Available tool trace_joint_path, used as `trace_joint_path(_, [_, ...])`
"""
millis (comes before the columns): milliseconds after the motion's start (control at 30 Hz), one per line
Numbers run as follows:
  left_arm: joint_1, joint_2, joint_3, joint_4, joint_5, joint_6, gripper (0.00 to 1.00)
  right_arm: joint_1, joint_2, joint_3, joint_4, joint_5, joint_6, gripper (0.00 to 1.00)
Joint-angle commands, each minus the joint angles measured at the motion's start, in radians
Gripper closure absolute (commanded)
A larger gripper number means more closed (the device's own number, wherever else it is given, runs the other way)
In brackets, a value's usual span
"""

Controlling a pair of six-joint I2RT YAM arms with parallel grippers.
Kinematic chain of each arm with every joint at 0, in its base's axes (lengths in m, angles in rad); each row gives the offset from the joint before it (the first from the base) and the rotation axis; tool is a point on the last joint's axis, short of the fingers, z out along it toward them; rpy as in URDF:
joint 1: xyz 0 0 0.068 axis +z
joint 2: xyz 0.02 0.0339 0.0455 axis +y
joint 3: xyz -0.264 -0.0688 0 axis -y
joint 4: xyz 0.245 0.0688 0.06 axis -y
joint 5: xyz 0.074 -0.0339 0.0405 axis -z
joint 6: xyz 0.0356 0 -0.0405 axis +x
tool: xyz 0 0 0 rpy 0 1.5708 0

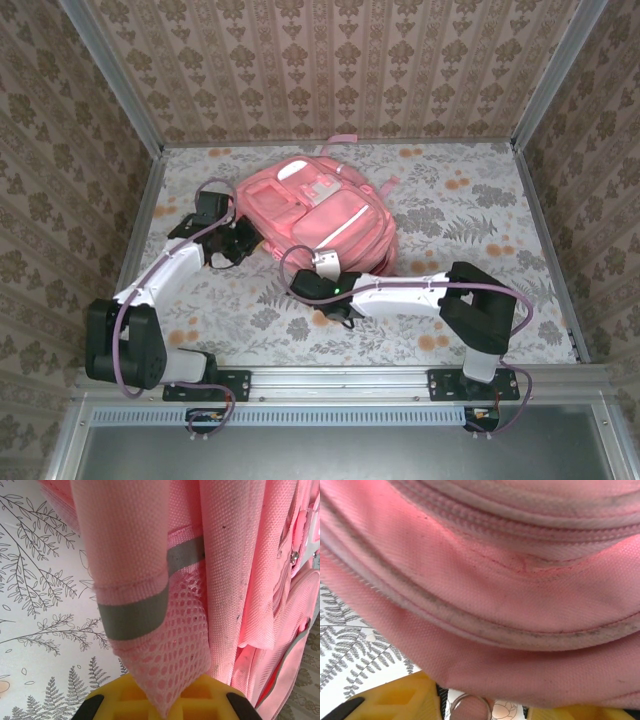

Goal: Pack the student bag
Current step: Zip the student bag at the center of the table.

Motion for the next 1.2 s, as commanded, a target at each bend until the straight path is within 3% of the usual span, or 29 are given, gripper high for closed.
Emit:
trace_joint_path(0, [-0.006, -0.051, -0.003, 0.031, 0.034, -0.017, 1.0, -0.02, 0.013, 0.023, -0.037, 0.049, 0.022, 0.59])
trace_joint_path(267, [-0.007, -0.049, -0.005, 0.036, 0.028, -0.023, 1.0, -0.036, 0.002, 0.004, -0.027, 0.036, 0.013, 0.87])
trace_joint_path(400, [-0.006, -0.048, -0.005, 0.039, 0.026, -0.025, 1.0, -0.045, -0.001, -0.012, -0.014, 0.02, 0.011, 0.88])
trace_joint_path(500, [-0.006, -0.046, -0.006, 0.039, 0.028, -0.025, 1.0, -0.054, 0.007, -0.021, 0.007, -0.007, 0.004, 0.79])
trace_joint_path(733, [-0.006, -0.054, -0.005, 0.03, 0.027, -0.022, 1.0, -0.065, 0.037, -0.009, 0.031, -0.006, -0.01, 0.79])
trace_joint_path(933, [-0.007, -0.052, -0.009, 0.036, 0.027, -0.024, 1.0, -0.085, 0.061, -0.003, 0.039, -0.01, -0.025, 0.85])
trace_joint_path(1000, [-0.006, -0.051, -0.009, 0.038, 0.028, -0.024, 1.0, -0.093, 0.067, 0.0, 0.036, -0.015, -0.033, 0.99])
trace_joint_path(1167, [0.021, -0.04, -0.005, 0.025, 0.02, 0.013, 1.0, -0.093, 0.006, -0.038, 0.051, -0.021, -0.052, 1.0])
